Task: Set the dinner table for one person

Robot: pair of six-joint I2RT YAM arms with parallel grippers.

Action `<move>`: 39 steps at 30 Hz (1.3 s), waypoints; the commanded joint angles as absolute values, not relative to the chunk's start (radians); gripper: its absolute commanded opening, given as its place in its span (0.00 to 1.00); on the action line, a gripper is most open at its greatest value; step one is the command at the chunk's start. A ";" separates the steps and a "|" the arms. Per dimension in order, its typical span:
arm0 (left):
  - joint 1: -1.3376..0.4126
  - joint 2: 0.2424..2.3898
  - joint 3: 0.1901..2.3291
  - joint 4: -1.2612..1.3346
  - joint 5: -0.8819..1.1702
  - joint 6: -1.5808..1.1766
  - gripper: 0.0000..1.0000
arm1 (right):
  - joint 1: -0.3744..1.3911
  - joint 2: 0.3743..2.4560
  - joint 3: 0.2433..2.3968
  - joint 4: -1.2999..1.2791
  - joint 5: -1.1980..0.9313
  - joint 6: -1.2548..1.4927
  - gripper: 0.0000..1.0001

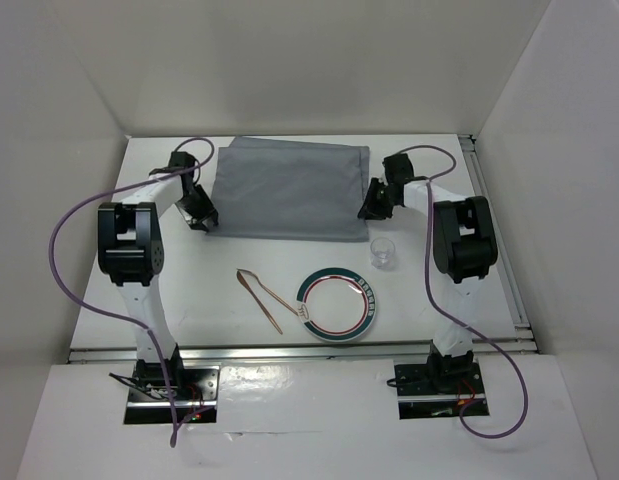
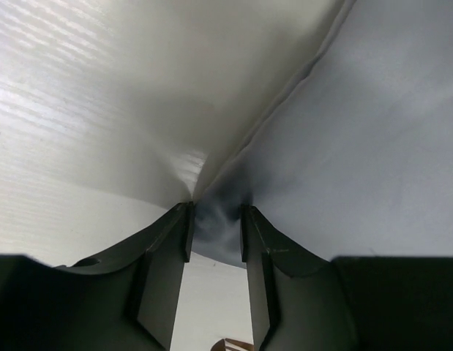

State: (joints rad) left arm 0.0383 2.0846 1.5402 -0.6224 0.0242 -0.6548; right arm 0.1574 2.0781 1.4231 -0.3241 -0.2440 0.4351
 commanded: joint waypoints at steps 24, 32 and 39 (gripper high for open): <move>0.031 1.790 1.253 -0.667 -0.038 -0.701 0.55 | 0.158 1.873 1.163 -0.345 -0.152 0.443 0.09; 0.031 1.643 1.373 -0.748 -0.072 -0.672 0.58 | 0.158 1.767 1.241 -0.422 -0.111 0.443 0.86; -0.011 1.502 1.407 -0.769 -0.028 -0.614 0.58 | 0.158 1.562 1.299 -0.515 -0.005 0.434 0.86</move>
State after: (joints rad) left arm 0.0200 1.5646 1.3991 -0.7334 -0.0471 -0.6586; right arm 0.1574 1.6981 1.2400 -0.4557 -0.0872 0.4469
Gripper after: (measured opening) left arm 0.580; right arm 0.862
